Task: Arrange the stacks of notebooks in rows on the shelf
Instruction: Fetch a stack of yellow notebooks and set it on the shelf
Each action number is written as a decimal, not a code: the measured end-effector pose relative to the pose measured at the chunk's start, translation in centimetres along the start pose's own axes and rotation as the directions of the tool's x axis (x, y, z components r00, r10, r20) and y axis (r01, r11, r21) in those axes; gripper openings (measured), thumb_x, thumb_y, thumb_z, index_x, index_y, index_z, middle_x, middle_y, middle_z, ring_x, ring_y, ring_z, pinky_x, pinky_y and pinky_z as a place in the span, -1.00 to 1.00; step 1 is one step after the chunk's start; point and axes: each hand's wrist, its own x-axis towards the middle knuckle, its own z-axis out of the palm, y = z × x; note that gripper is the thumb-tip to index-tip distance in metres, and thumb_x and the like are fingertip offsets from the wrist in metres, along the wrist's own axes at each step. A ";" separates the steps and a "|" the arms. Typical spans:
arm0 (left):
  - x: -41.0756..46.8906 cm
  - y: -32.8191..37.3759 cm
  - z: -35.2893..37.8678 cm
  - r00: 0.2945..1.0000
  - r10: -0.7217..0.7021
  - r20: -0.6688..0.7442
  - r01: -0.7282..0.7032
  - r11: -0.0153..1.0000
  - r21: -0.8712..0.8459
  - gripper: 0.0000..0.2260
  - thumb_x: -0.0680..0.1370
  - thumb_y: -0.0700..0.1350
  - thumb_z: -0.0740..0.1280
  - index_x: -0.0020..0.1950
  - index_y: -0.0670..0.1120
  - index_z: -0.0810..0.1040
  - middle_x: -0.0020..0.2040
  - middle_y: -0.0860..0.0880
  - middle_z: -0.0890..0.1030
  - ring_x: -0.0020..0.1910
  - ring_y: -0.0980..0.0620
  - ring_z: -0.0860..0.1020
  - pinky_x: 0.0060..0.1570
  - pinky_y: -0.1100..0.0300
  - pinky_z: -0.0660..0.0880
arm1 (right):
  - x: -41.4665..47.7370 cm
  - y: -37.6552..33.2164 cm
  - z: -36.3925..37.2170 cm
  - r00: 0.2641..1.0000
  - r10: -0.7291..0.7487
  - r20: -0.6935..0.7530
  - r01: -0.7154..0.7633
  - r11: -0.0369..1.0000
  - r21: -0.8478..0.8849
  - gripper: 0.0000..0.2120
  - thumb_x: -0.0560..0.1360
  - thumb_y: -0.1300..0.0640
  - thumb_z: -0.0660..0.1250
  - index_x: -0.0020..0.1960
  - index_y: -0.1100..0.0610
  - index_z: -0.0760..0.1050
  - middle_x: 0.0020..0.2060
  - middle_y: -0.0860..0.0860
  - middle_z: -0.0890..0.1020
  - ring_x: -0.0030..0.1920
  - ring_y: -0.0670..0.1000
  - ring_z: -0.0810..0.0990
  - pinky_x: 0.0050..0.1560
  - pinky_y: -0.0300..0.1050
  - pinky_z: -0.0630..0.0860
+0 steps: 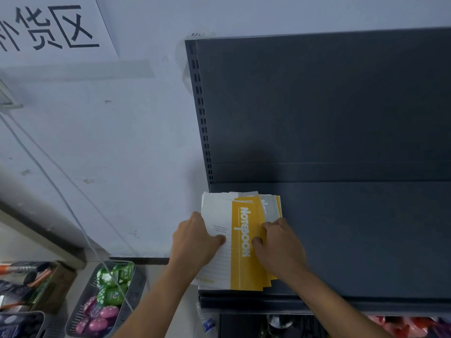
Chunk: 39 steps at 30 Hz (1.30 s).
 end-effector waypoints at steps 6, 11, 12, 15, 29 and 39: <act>-0.4 -0.2 -0.8 0.999 0.003 0.046 -0.004 1.000 0.024 -0.69 0.46 0.08 0.49 0.02 -0.05 0.50 -0.14 0.09 0.55 -0.17 0.09 0.53 -0.38 0.28 0.37 | 0.1 0.2 0.4 1.000 0.012 0.025 -0.012 0.999 0.030 -0.83 0.56 -0.01 0.25 0.07 0.04 0.48 0.04 -0.06 0.41 -0.02 -0.08 0.40 -0.17 -0.19 0.35; -0.3 -0.8 -2.0 0.989 0.033 0.142 -0.001 0.975 -0.224 -0.68 0.53 -0.02 0.44 0.21 -0.08 0.48 0.09 0.00 0.60 0.04 -0.02 0.58 -0.04 0.07 0.57 | 0.5 0.3 0.3 0.996 0.080 0.028 -0.084 0.985 0.153 -0.59 0.59 -0.13 0.22 0.34 0.06 0.42 0.13 -0.03 0.43 0.09 -0.02 0.44 -0.04 -0.12 0.38; -0.1 -0.9 -2.3 0.985 0.052 0.162 -0.004 0.959 -0.284 -0.68 0.53 -0.03 0.45 0.22 -0.07 0.49 0.11 0.00 0.62 0.07 -0.03 0.59 0.04 0.00 0.58 | 0.7 0.2 0.1 0.995 0.096 0.037 -0.101 0.977 0.187 -0.56 0.58 -0.18 0.21 0.33 0.06 0.40 0.12 -0.03 0.44 0.09 -0.02 0.45 -0.01 -0.09 0.41; 0.2 -0.6 -2.6 0.980 0.089 0.179 -0.007 0.911 -0.412 -0.72 0.51 -0.04 0.48 0.17 -0.02 0.53 0.08 0.03 0.67 0.02 0.03 0.64 0.04 -0.01 0.61 | 1.1 -0.1 -0.9 0.989 0.110 0.104 -0.142 0.905 0.401 -0.57 0.54 -0.29 0.27 0.25 -0.03 0.40 0.10 -0.10 0.54 0.07 -0.07 0.56 0.03 -0.05 0.55; -0.6 5.2 -0.5 0.960 0.280 0.013 -0.278 0.956 -0.097 -0.69 0.64 0.12 0.25 0.26 -0.06 0.40 0.12 -0.06 0.61 -0.08 -0.01 0.52 -0.19 0.13 0.42 | -1.4 0.7 -7.6 0.950 0.309 0.040 -0.300 0.869 0.393 -0.82 0.45 0.00 0.52 -0.02 0.01 0.58 -0.18 -0.07 0.70 -0.17 -0.02 0.69 -0.08 0.05 0.67; -4.1 14.5 2.6 0.892 0.447 0.067 -0.438 0.892 -0.114 -0.65 0.59 0.13 0.33 0.19 -0.08 0.38 0.08 -0.08 0.62 0.02 -0.11 0.59 -0.06 -0.01 0.53 | -5.8 7.7 -14.4 0.912 0.400 -0.090 -0.353 0.877 0.325 -0.38 0.43 -0.10 0.52 0.39 0.04 0.38 0.18 -0.01 0.61 0.17 0.09 0.61 0.17 0.14 0.58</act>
